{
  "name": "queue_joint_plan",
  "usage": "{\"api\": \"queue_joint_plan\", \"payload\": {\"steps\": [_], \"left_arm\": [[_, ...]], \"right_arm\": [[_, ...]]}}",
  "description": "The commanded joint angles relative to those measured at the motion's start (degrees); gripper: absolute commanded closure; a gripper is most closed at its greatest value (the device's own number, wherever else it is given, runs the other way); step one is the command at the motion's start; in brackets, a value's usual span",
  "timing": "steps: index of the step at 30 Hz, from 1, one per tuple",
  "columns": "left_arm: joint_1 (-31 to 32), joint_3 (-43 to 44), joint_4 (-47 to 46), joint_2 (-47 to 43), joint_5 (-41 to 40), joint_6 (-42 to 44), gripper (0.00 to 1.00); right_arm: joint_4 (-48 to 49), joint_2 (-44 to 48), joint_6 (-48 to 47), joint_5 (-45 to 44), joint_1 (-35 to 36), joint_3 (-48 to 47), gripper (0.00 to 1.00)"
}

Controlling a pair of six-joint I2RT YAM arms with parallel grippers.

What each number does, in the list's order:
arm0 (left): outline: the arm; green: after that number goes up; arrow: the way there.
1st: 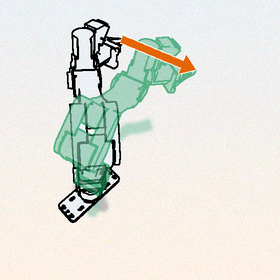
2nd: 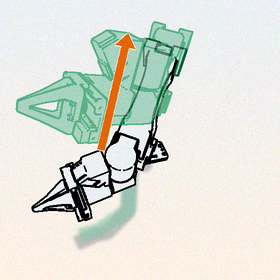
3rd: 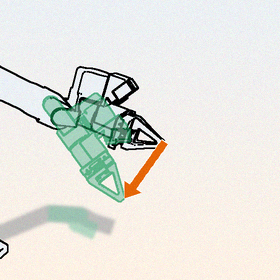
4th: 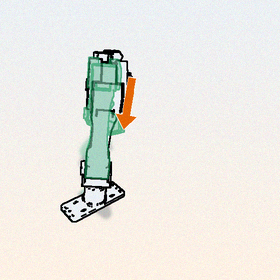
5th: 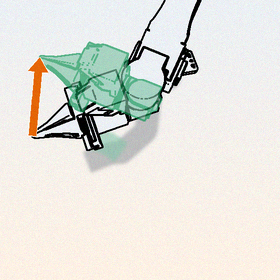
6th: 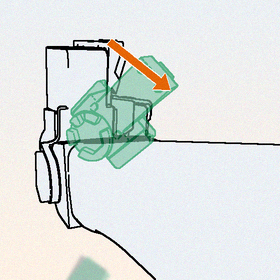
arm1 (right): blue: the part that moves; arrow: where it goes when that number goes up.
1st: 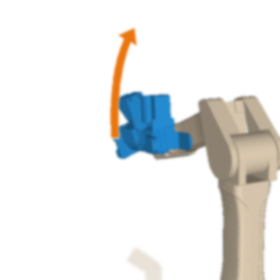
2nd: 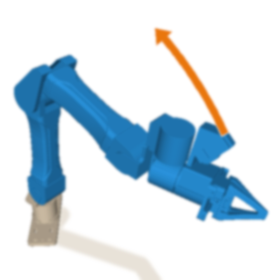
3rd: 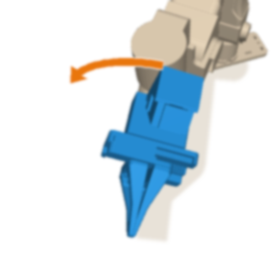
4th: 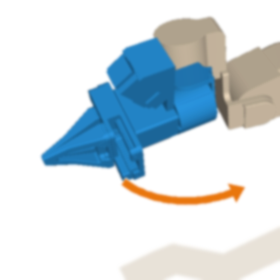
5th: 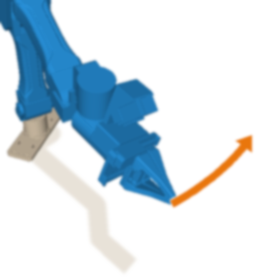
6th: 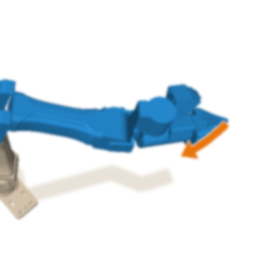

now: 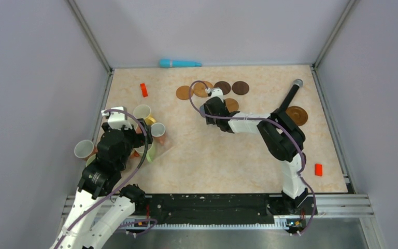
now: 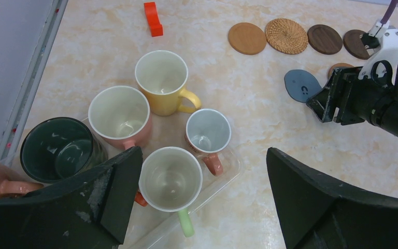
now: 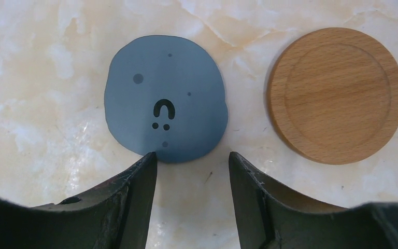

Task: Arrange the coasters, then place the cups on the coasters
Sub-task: Move the coaster to the center of the board.

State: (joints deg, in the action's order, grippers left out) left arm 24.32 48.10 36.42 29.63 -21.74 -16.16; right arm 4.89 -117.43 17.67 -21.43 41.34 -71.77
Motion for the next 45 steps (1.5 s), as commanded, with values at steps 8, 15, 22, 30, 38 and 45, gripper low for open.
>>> {"api": "queue_joint_plan", "payload": {"steps": [8,15,22,30,38,45], "left_arm": [[0.0,-0.3,-2.3,-0.1,-0.4,-0.1,0.05],[0.0,-0.3,-2.3,0.0,-0.7,0.0,0.05],[0.0,-0.2,-2.3,-0.1,-1.0,0.0,0.05],[0.0,-0.3,-2.3,0.0,-1.0,0.0,0.06],[0.0,-0.4,-2.3,0.1,-1.1,0.0,0.05],[0.0,-0.3,-2.3,0.3,-1.2,0.0,0.05]], "right_arm": [[-8.2,-4.5,0.4,-1.3,-4.2,-1.5,0.47],[-6.2,-0.2,-1.0,3.9,-3.7,-0.5,0.47],[-2.4,1.6,-1.6,12.8,-0.5,-3.0,0.50],[-2.5,-4.4,1.0,15.0,0.6,-9.6,0.55],[-3.5,-9.2,1.9,13.2,0.3,-14.0,0.55],[-3.2,-10.4,2.9,10.9,-1.7,-13.7,0.56]]}}
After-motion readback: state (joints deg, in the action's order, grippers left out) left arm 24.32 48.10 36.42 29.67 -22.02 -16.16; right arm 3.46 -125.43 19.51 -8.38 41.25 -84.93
